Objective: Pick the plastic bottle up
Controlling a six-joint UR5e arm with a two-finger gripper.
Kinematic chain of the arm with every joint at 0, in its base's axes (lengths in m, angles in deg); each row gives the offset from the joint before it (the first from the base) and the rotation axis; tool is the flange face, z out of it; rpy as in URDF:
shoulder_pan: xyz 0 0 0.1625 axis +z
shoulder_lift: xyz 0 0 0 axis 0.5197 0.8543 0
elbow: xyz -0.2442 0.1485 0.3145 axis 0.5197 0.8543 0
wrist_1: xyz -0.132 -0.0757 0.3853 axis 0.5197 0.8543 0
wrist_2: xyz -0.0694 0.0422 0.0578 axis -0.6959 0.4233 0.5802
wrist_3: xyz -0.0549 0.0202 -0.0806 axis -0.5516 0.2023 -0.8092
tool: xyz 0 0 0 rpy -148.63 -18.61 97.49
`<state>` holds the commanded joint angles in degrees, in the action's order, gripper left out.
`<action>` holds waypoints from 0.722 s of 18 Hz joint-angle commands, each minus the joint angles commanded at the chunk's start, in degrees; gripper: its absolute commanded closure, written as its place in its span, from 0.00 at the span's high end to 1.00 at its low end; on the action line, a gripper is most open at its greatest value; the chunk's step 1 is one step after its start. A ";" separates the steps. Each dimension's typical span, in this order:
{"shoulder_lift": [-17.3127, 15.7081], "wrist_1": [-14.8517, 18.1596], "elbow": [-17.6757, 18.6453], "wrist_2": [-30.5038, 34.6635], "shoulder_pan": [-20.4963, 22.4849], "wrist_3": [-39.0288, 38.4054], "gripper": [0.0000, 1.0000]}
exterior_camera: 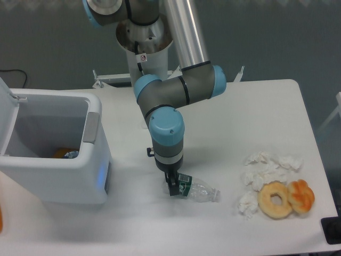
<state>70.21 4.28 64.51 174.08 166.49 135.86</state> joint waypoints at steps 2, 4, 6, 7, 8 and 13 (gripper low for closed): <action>-0.26 0.00 -0.17 0.27 -0.44 -0.72 1.00; -0.44 0.00 -0.53 0.00 -0.44 -0.81 1.00; -0.79 0.09 -0.53 -0.17 -0.44 -0.81 1.00; -0.97 0.00 -0.61 -0.17 -0.44 -0.81 1.00; -1.23 0.00 -0.62 -0.17 -0.44 -0.81 1.00; -1.58 0.09 -0.61 -0.26 -0.44 -0.90 1.00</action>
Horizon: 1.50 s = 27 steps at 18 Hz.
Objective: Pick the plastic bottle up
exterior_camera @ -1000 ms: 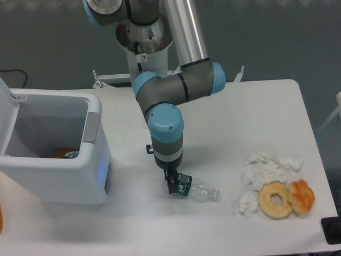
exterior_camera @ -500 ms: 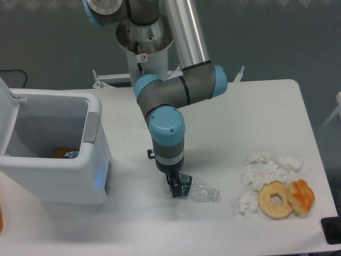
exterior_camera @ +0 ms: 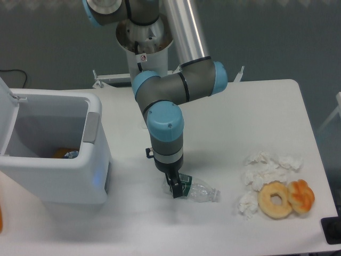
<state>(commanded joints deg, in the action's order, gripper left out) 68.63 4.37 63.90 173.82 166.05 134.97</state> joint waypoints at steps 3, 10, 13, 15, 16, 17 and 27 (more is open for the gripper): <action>0.26 -0.09 0.70 0.00 -0.44 -0.09 1.00; 1.67 -0.18 1.23 0.09 -0.62 0.26 1.00; 3.24 -1.49 0.62 0.09 -0.70 0.26 1.00; 4.13 -2.19 0.18 0.09 -0.70 0.61 1.00; 4.22 -2.11 0.17 0.09 -0.70 0.70 1.00; 4.65 -2.11 0.35 0.09 -0.70 0.70 1.00; 4.66 -2.11 0.61 0.35 -0.53 4.92 1.00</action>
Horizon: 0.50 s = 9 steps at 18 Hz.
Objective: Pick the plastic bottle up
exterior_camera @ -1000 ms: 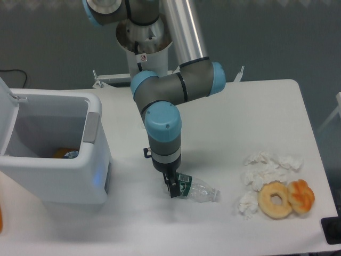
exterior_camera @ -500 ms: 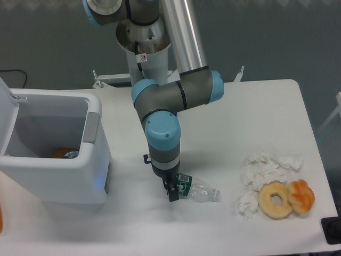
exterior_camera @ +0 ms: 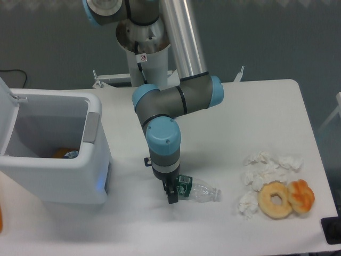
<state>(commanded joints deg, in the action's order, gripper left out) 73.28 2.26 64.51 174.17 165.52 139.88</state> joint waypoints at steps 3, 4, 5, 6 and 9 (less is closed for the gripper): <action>0.00 0.00 0.00 0.09 0.09 0.18 1.00; 0.00 0.00 -0.09 0.09 0.17 0.44 1.00; 0.00 0.00 -0.17 0.09 0.26 0.88 1.00; 0.00 0.00 -0.18 0.09 0.35 1.58 0.99; 0.00 0.09 -0.18 0.26 0.53 2.64 0.90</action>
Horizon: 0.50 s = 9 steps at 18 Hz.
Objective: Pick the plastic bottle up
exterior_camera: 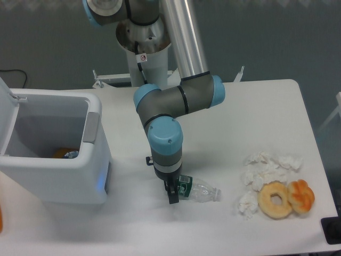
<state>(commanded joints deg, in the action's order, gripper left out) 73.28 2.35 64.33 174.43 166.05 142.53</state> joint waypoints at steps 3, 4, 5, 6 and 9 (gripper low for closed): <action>0.00 0.09 0.00 0.09 0.17 0.09 0.85; 0.00 0.09 0.00 0.09 0.18 0.17 0.83; 0.00 0.17 0.00 0.09 0.18 0.18 0.80; 0.00 0.18 0.00 0.09 0.26 0.18 0.76; -0.09 0.18 0.00 0.09 0.26 0.18 0.70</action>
<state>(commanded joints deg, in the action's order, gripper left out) 73.20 2.52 64.33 174.52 166.31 142.70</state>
